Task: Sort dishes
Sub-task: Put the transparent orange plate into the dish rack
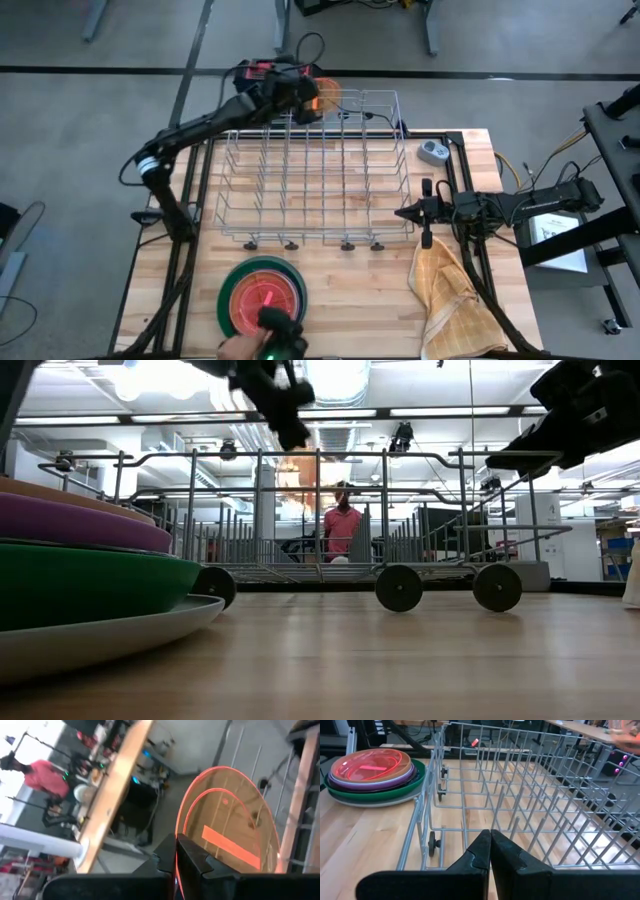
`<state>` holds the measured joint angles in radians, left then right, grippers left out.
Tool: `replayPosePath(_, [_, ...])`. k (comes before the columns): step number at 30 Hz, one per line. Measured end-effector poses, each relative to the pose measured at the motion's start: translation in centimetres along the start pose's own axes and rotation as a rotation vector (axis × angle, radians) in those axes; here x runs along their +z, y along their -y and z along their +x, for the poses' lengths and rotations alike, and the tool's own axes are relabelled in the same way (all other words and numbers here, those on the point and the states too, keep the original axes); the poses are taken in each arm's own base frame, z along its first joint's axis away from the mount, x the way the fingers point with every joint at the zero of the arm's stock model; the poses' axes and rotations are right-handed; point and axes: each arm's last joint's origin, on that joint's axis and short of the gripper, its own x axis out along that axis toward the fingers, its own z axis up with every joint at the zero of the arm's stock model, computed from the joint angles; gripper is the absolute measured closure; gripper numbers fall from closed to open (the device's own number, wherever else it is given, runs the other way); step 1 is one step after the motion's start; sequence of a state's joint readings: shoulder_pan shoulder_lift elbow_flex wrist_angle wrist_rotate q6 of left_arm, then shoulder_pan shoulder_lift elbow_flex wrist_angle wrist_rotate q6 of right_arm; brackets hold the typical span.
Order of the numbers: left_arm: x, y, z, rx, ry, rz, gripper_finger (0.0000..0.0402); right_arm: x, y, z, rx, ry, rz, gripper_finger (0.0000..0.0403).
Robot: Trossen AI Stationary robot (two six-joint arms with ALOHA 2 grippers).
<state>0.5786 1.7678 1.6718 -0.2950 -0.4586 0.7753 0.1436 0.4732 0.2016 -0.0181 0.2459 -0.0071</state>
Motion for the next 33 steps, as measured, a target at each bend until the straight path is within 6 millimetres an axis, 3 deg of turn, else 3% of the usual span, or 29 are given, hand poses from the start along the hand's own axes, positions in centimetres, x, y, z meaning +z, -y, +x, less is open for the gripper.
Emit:
replayPosePath(4, [-0.8,1.2,2.7,-0.002,-0.064,0.013,0.0402,0.0,0.0,0.0,-0.009,-0.001,0.001,0.04])
replayPosePath(13, [-1.0,2.3,5.7,-0.024,-0.105,0.073,0.0402,-0.1,0.1,0.0,-0.018,-0.005,0.0,0.04])
replayPosePath(24, [-2.4,3.7,6.1,-0.161,-0.214,0.167,0.0402,-0.1,0.1,0.0,-0.019,-0.006,-0.002,0.04])
replayPosePath(33, [-2.6,4.0,6.1,-0.205,-0.209,0.145,0.0402,-0.1,0.1,0.0,-0.018,-0.007,0.0,0.04])
